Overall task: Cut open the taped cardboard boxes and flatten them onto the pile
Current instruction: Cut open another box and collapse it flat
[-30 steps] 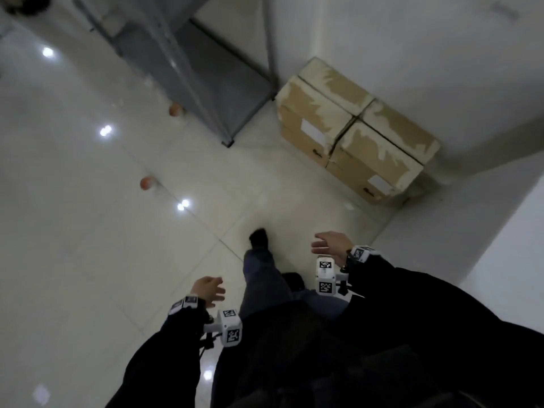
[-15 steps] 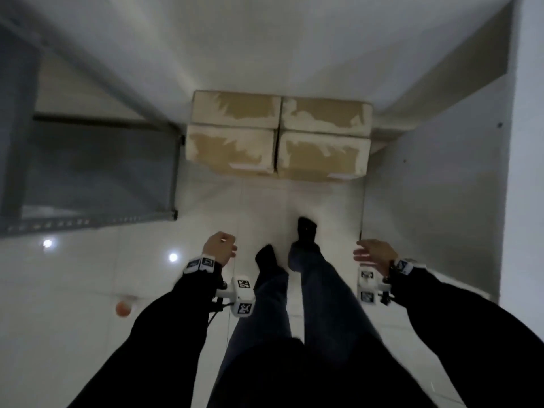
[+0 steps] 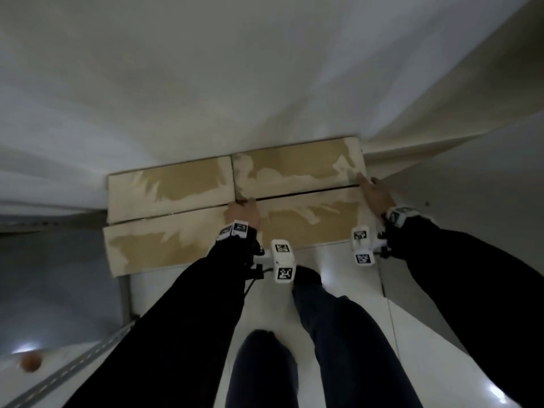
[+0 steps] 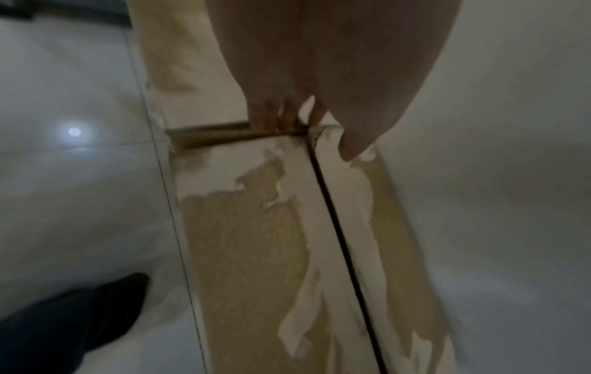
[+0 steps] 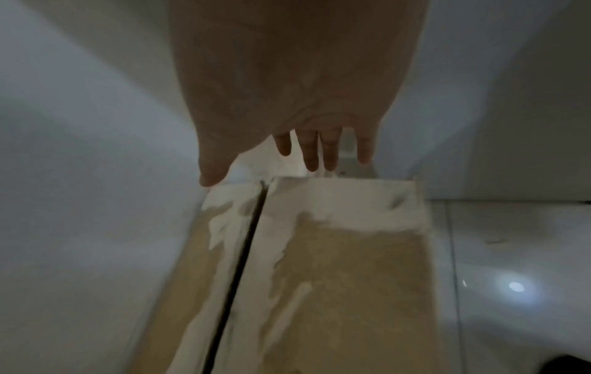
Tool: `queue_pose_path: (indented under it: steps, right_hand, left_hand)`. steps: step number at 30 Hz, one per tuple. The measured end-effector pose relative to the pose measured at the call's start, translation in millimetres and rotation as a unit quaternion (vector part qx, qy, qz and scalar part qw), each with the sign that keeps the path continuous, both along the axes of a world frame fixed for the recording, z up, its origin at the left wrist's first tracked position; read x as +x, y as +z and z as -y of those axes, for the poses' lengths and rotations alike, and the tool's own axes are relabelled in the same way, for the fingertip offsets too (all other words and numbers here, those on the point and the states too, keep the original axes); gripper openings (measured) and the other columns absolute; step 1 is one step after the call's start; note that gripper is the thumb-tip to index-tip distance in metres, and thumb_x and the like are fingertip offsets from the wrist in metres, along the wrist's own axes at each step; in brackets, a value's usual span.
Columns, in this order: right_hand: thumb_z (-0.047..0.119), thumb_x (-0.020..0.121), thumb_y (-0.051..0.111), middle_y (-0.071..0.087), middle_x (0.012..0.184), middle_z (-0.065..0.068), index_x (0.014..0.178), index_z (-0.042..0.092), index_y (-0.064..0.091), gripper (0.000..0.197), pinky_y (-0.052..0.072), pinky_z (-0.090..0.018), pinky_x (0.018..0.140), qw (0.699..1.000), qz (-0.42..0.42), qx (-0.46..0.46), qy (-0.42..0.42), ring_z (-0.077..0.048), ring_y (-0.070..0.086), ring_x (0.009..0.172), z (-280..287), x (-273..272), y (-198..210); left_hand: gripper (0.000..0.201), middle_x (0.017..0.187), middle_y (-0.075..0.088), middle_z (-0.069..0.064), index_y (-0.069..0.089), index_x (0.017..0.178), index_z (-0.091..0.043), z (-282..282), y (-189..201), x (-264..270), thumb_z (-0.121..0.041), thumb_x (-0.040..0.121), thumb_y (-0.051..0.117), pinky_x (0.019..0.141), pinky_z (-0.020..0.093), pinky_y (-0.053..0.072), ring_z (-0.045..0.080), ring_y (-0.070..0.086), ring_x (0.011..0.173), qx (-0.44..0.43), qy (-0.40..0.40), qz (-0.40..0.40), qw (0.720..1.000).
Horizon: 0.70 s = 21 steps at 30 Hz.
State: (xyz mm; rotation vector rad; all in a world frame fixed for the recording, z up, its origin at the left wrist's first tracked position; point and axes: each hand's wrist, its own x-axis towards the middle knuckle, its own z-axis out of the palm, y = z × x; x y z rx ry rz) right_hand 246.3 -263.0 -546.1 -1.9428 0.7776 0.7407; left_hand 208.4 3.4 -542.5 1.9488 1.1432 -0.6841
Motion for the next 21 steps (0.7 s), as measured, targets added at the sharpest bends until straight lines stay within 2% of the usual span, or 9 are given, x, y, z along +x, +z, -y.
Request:
queue_pose_path:
  steps: [2, 4, 7, 10, 13, 16, 18, 21]
  right_hand:
    - [0.053, 0.096, 0.038, 0.044, 0.142, -0.016, 0.143, 0.006, 0.036, 0.066, 0.034, -0.036, 0.103, 1.0, 0.007, -0.009, 0.002, -0.032, 0.043, 0.129, -7, 8, -17]
    - [0.05, 0.097, 0.037, 0.045, 0.141, -0.016, 0.141, 0.007, 0.038, 0.062, 0.035, -0.035, 0.1, 1.0, 0.017, -0.024, 0.003, -0.034, 0.044, 0.128, -6, 8, -30]
    - [0.044, 0.1, 0.032, 0.033, 0.149, -0.016, 0.145, 0.006, 0.031, 0.058, 0.027, -0.03, 0.1, 0.998, -0.001, -0.061, 0.029, -0.032, 0.033, 0.135, -3, 7, -30]
    - [0.042, 0.101, 0.032, 0.031, 0.15, -0.019, 0.144, 0.004, 0.031, 0.058, 0.026, -0.03, 0.102, 0.997, 0.02, -0.066, 0.045, -0.032, 0.031, 0.136, 0, 9, -30]
    - [0.039, 0.1, 0.036, 0.039, 0.145, -0.019, 0.141, 0.005, 0.038, 0.053, 0.03, -0.027, 0.097, 0.997, 0.028, -0.058, 0.04, -0.032, 0.038, 0.132, 4, 8, -39]
    - [0.04, 0.099, 0.039, 0.05, 0.138, -0.014, 0.138, 0.009, 0.044, 0.05, 0.032, -0.021, 0.09, 0.999, 0.043, -0.018, 0.029, -0.029, 0.046, 0.127, 6, 6, -48]
    - [0.044, 0.098, 0.039, 0.051, 0.137, -0.012, 0.138, 0.011, 0.045, 0.052, 0.032, -0.022, 0.092, 0.999, 0.04, -0.002, 0.024, -0.028, 0.048, 0.126, 6, 8, -52]
    - [0.043, 0.1, 0.036, 0.046, 0.141, -0.011, 0.142, 0.012, 0.039, 0.052, 0.029, -0.018, 0.087, 0.999, 0.018, -0.004, 0.031, -0.027, 0.043, 0.13, 8, 6, -42]
  left_hand:
    - [0.053, 0.122, 0.057, 0.021, 0.054, 0.122, -0.002, 4, -13, -3, -0.046, 0.099, 0.036, 0.087, 0.038, 0.044, 0.036, 0.054, 0.108, 0.064, -0.005, 0.007, 0.998]
    - [0.045, 0.122, 0.055, 0.022, 0.055, 0.121, -0.001, 11, -20, -9, -0.037, 0.1, 0.037, 0.097, 0.042, 0.041, 0.037, 0.05, 0.112, 0.09, -0.018, 0.048, 0.995]
    - [0.042, 0.13, 0.047, 0.023, 0.052, 0.128, -0.001, 15, -27, -16, -0.029, 0.099, 0.041, 0.103, 0.04, 0.035, 0.037, 0.045, 0.119, 0.084, 0.003, 0.085, 0.993]
    - [0.051, 0.133, 0.049, 0.02, 0.05, 0.132, -0.005, 18, -28, -9, -0.042, 0.099, 0.039, 0.101, 0.037, 0.038, 0.035, 0.046, 0.121, 0.071, 0.021, 0.067, 0.995]
    - [0.058, 0.14, 0.047, 0.017, 0.042, 0.14, -0.009, 19, -29, 3, -0.049, 0.099, 0.035, 0.096, 0.036, 0.037, 0.035, 0.047, 0.124, 0.031, 0.057, 0.062, 0.996]
    - [0.068, 0.14, 0.048, 0.017, 0.043, 0.14, -0.007, 7, -37, 9, -0.058, 0.095, 0.038, 0.089, 0.034, 0.037, 0.034, 0.048, 0.124, 0.024, 0.033, 0.028, 0.999]
    - [0.064, 0.134, 0.053, 0.018, 0.049, 0.132, -0.004, 2, -44, 12, -0.055, 0.094, 0.043, 0.081, 0.031, 0.034, 0.034, 0.051, 0.119, 0.025, 0.006, 0.02, 0.999]
    - [0.053, 0.13, 0.054, 0.018, 0.049, 0.126, -0.002, 1, -42, 10, -0.046, 0.097, 0.046, 0.079, 0.032, 0.034, 0.035, 0.052, 0.115, 0.018, 0.0, 0.016, 1.0]
